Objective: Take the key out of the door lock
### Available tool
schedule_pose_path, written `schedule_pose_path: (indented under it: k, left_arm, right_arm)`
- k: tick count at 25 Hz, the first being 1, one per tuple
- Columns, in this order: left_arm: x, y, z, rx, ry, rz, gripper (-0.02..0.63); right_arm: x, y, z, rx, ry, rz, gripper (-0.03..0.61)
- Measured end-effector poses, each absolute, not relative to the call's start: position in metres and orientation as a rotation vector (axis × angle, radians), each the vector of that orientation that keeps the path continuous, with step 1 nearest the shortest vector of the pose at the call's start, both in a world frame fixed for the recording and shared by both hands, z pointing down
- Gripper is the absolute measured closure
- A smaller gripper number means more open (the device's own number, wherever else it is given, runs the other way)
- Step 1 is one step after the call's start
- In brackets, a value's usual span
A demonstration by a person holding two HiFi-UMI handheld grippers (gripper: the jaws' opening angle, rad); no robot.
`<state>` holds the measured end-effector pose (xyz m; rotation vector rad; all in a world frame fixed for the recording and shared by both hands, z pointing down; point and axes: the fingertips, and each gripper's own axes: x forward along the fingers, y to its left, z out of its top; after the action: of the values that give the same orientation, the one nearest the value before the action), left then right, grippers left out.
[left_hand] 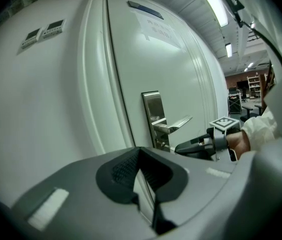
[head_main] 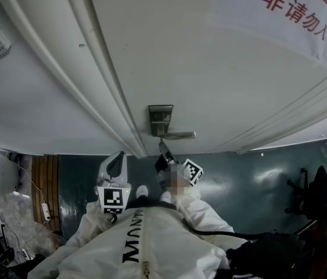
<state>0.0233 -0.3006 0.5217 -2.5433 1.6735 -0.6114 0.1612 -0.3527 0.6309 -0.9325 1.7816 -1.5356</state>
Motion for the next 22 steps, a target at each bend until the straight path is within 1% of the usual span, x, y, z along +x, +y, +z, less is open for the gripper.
schedule_pose_path:
  k: [5, 9, 14, 22]
  left_arm:
    - [0.026, -0.3, 0.523, -2.551, 1.666, -0.612, 0.614]
    - [0.027, -0.3, 0.524, -2.553, 1.664, -0.614, 0.614]
    - [0.033, -0.3, 0.525, -2.565, 1.651, -0.608, 0.614]
    - [0.044, -0.302, 0.524, -2.567, 1.644, -0.6, 0.614]
  right_arm:
    - [0.157, -0.344, 0.621, -1.017, 1.969, -1.456, 0.557]
    - [0.157, -0.336, 0.611, -1.175, 2.207, -1.324, 0.557]
    - [0.169, -0.326, 0.59, -1.413, 2.46, -1.071, 0.557]
    - [0.171, -0.316, 0.57, -1.655, 2.831, -0.611, 0.557]
